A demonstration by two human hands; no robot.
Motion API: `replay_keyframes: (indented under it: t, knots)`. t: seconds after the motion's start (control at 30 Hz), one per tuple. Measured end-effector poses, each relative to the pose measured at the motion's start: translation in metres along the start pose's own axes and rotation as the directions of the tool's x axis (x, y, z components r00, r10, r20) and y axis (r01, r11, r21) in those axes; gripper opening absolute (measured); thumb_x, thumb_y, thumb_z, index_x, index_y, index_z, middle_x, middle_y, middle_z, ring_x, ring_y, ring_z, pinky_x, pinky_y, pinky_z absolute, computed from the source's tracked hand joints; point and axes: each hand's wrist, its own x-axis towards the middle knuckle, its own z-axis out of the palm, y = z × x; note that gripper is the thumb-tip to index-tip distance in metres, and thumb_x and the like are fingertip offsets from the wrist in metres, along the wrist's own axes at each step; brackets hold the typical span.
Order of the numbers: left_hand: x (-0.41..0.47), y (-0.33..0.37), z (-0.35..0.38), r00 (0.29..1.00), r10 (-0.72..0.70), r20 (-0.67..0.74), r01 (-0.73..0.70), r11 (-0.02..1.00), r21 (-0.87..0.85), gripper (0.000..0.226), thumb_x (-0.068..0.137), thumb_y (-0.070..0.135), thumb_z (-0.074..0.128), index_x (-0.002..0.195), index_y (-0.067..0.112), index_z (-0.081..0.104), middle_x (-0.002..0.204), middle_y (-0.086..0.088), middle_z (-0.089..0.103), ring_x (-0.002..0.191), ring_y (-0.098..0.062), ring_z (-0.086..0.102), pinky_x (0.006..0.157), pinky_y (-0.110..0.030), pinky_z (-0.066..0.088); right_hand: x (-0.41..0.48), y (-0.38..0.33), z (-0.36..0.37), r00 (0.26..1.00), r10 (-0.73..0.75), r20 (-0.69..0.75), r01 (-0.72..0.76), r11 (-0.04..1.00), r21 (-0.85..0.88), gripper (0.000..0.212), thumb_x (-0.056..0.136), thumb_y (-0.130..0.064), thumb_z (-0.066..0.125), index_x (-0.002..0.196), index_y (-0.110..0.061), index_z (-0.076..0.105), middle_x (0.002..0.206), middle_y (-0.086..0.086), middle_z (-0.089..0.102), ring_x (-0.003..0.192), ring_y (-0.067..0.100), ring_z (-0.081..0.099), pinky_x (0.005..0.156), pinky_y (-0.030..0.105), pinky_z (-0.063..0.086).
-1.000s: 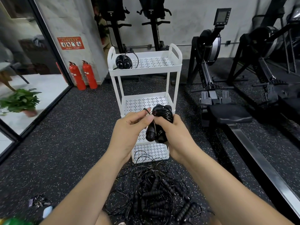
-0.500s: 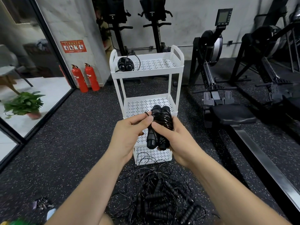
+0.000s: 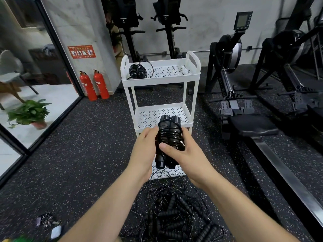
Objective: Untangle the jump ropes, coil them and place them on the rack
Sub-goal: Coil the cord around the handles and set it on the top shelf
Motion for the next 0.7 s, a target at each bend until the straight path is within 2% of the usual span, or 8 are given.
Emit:
replay_keyframes:
  t: [0.1,0.17,0.27,0.43,0.53,0.57,0.63,0.7]
  knots:
    - [0.003,0.004,0.002,0.997,-0.046,0.062,0.050,0.997,-0.062,0.041,0.105,0.052,0.057,0.123,0.019,0.074,0.120,-0.014,0.078,0.115,-0.037,0.074,0.103,-0.062,0.057,0.002,-0.008,0.004,0.999,0.032,-0.010,-0.033,0.998,-0.062,0.060,0.095,-0.030,0.084,0.144,-0.039,0.051,0.128,-0.007,0.073,0.107,0.014,0.078,0.087,0.042,0.067]
    - [0.002,0.003,0.003,0.996,-0.041,0.081,0.045,0.997,-0.058,0.043,0.105,0.054,0.060,0.125,0.019,0.071,0.120,-0.013,0.078,0.114,-0.035,0.075,0.101,-0.059,0.059,0.005,-0.013,0.004,0.997,0.070,0.013,-0.069,0.995,-0.068,0.059,0.097,-0.030,0.082,0.144,-0.037,0.048,0.124,-0.002,0.073,0.100,0.021,0.080,0.077,0.049,0.068]
    - [0.002,0.001,0.003,0.996,-0.016,0.083,0.014,1.000,0.026,0.048,0.099,0.058,0.068,0.121,0.015,0.064,0.115,-0.012,0.078,0.110,-0.033,0.077,0.098,-0.060,0.060,0.010,-0.016,0.003,0.991,0.129,0.041,-0.127,0.991,-0.050,0.053,0.098,-0.033,0.081,0.140,-0.032,0.048,0.120,0.006,0.074,0.097,0.028,0.080,0.073,0.052,0.068]
    - [0.006,0.004,0.000,0.993,-0.066,0.100,0.063,0.997,0.037,0.064,0.082,0.057,0.085,0.118,0.010,0.060,0.116,-0.019,0.077,0.112,-0.042,0.075,0.098,-0.071,0.055,0.016,-0.013,-0.006,0.989,0.139,0.049,-0.120,0.954,-0.275,0.065,0.098,-0.059,0.069,0.154,-0.047,0.038,0.126,-0.017,0.073,0.111,0.004,0.072,0.093,0.032,0.057]
    - [0.005,0.002,0.006,0.998,-0.058,0.023,0.058,0.998,-0.006,0.070,0.077,0.059,0.085,0.118,0.007,0.062,0.111,-0.019,0.078,0.109,-0.046,0.074,0.099,-0.072,0.054,0.019,-0.010,-0.005,0.990,0.139,0.015,-0.128,0.941,-0.313,0.084,0.096,-0.070,0.064,0.165,-0.045,0.024,0.137,-0.019,0.069,0.119,0.005,0.069,0.103,0.033,0.053]
    - [0.006,0.001,0.007,0.999,-0.045,-0.001,0.045,0.999,0.002,0.069,0.076,0.059,0.085,0.116,0.007,0.062,0.110,-0.020,0.078,0.105,-0.044,0.076,0.098,-0.070,0.056,0.020,-0.008,-0.003,0.992,0.125,-0.008,-0.122,0.955,-0.269,0.079,0.097,-0.065,0.067,0.163,-0.041,0.031,0.134,-0.018,0.072,0.117,0.005,0.071,0.104,0.035,0.055]
    - [0.008,0.001,0.011,0.999,0.006,-0.035,-0.004,0.998,0.064,0.062,0.079,0.060,0.082,0.109,0.010,0.062,0.108,-0.023,0.076,0.089,-0.037,0.075,0.087,-0.061,0.059,0.023,-0.004,-0.001,0.994,0.082,-0.070,-0.095,0.974,-0.204,0.045,0.102,-0.047,0.070,0.143,-0.037,0.055,0.120,-0.014,0.078,0.109,0.005,0.075,0.102,0.037,0.059]
    - [0.011,0.004,0.013,0.999,0.035,-0.041,-0.030,0.992,0.122,0.054,0.086,0.058,0.080,0.109,0.012,0.061,0.106,-0.022,0.075,0.080,-0.028,0.068,0.076,-0.053,0.056,0.026,0.000,0.001,0.990,0.065,-0.127,-0.090,0.975,-0.203,0.028,0.103,-0.040,0.071,0.130,-0.035,0.064,0.112,-0.012,0.080,0.104,0.006,0.076,0.099,0.039,0.060]
